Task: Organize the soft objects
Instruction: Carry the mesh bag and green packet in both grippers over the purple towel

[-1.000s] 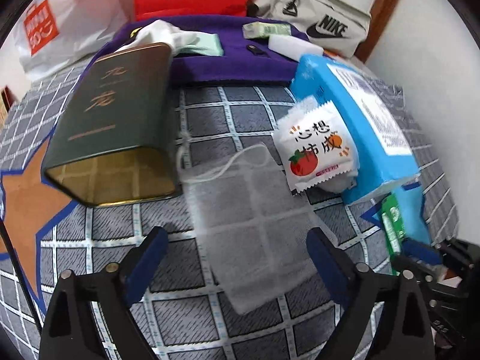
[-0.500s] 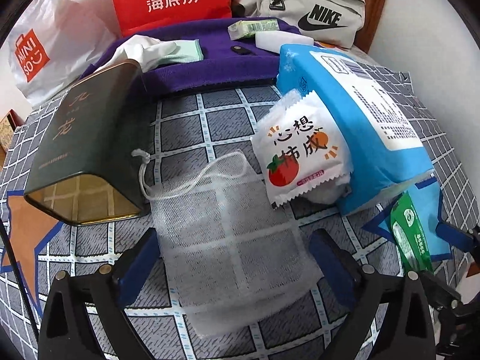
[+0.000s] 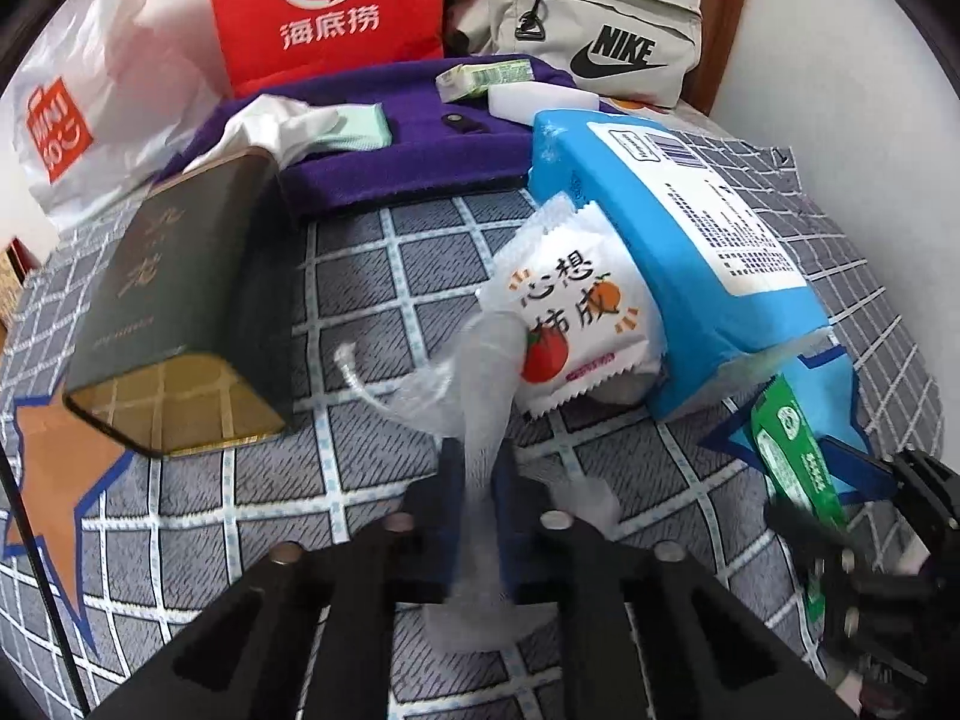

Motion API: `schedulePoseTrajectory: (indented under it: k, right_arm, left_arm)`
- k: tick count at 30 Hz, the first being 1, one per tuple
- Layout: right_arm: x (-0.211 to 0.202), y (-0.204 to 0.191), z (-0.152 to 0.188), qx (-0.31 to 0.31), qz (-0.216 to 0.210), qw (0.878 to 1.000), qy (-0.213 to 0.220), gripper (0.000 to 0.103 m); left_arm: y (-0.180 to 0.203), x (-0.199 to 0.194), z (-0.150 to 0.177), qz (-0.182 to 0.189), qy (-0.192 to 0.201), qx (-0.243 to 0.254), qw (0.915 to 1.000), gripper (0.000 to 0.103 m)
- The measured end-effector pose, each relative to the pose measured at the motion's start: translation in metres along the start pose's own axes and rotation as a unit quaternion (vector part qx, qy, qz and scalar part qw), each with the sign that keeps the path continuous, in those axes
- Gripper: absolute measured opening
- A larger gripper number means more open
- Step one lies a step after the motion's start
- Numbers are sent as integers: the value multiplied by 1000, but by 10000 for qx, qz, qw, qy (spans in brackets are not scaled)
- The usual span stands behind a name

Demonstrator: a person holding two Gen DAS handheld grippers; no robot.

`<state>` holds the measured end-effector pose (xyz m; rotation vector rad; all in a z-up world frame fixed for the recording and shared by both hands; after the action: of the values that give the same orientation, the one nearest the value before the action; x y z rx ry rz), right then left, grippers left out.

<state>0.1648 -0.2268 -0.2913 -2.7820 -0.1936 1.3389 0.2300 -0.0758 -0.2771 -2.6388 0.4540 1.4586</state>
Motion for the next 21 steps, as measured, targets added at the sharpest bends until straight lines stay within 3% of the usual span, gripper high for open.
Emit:
schedulePoseTrajectory:
  k: [1,7,21]
  right_arm:
    - [0,1,-1,37,-5,10000,13,40]
    - [-2,-10,1,10,-176,9998,17,32]
    - [-5,-23,0,0,-324,9995,-48,28]
  left_arm:
    - [-2,-1,2,40,-14,-58,10000,7]
    - [-25,-16,23,60,-177,-300,9994,6]
    - [-68,-49,59,221,-203,-923,9953,6]
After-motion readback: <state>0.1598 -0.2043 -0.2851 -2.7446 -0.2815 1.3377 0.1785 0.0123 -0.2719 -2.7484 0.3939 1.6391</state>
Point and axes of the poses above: each gripper's, at about its wrist camera, not at the fingertips, and x roughly the way its jaws point, y to its right, z to its underside, the point moved 9 cm from there along x, roughly the way its jaws point, and after that the axes turned 4 degrees about y, right-handed, at the moved point
